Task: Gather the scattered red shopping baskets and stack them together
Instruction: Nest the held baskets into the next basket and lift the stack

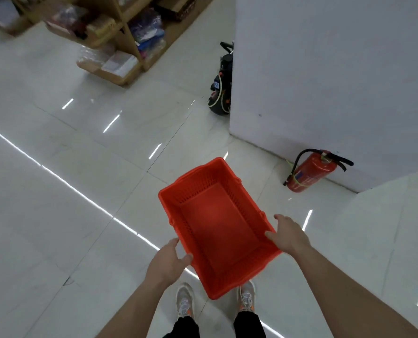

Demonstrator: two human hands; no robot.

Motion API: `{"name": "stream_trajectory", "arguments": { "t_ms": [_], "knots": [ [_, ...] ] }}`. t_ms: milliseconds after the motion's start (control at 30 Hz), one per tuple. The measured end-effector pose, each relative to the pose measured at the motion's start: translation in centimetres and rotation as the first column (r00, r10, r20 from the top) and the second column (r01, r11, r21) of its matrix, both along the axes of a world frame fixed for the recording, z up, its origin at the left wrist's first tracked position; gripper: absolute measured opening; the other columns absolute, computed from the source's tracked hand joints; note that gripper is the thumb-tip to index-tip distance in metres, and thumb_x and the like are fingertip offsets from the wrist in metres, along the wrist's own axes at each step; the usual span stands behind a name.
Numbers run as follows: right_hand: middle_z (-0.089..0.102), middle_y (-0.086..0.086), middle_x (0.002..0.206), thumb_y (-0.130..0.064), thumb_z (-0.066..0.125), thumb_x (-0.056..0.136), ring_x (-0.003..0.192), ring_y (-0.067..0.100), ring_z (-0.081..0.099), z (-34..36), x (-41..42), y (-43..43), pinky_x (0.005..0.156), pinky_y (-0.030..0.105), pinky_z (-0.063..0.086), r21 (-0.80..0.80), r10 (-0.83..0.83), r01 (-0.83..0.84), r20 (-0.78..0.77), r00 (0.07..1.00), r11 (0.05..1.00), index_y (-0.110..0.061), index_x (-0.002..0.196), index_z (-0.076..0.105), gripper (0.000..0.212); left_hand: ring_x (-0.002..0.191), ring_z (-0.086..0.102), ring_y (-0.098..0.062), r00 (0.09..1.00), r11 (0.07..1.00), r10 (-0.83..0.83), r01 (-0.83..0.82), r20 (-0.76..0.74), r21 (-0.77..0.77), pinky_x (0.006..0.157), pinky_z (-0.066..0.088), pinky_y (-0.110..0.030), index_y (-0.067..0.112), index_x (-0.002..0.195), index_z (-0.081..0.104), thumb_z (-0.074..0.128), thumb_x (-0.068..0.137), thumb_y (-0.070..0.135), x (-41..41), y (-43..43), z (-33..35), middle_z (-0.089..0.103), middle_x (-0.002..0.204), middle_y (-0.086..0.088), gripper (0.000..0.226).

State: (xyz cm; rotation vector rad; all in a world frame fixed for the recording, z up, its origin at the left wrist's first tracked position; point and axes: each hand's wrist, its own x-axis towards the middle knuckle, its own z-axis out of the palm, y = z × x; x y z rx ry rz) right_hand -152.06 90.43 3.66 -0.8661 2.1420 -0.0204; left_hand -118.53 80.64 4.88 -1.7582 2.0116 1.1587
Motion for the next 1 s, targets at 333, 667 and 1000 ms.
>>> {"name": "stream_trajectory", "arguments": {
  "t_ms": [333,667,1000],
  "knots": [
    [0.043,0.011,0.144,-0.059,0.06,0.085,0.128,0.033,0.046,1.8,7.7,9.0,0.097,0.045,0.045,0.07,-0.363,0.366,-0.054,0.93,0.928,-0.016,0.148,0.034,0.08,0.126,0.055,-0.027,0.957,0.946,-0.287,0.288,0.026,-0.146,0.097,0.045,-0.038,0.016,0.146,0.043,0.067,0.085,0.052,-1.5,-9.2,3.5,0.055,0.143,-0.007,0.075],
    [0.033,0.02,0.152,-0.053,0.06,0.089,0.132,0.039,0.043,-8.0,23.0,9.2,0.103,0.048,0.041,-0.039,-0.728,0.728,0.014,0.685,0.684,-0.009,0.156,0.011,0.093,0.132,0.043,-0.038,0.834,0.798,-0.545,0.549,0.092,-0.248,0.106,0.04,-0.049,0.009,0.146,0.038,0.072,0.078,0.051,0.6,-19.6,-4.6,0.05,0.142,-0.015,0.087],
    [0.036,0.006,0.15,-0.066,0.075,0.069,0.127,0.029,0.05,-16.3,33.5,5.7,0.092,0.048,0.051,-0.349,-0.867,0.858,0.193,0.459,0.376,-0.032,0.156,-0.003,0.121,0.137,0.039,-0.035,0.853,0.831,-0.523,0.509,0.001,-0.225,0.109,0.037,-0.053,0.012,0.151,0.023,0.078,0.067,0.064,3.9,-22.0,-15.0,0.04,0.15,-0.015,0.113]
  ]
}}
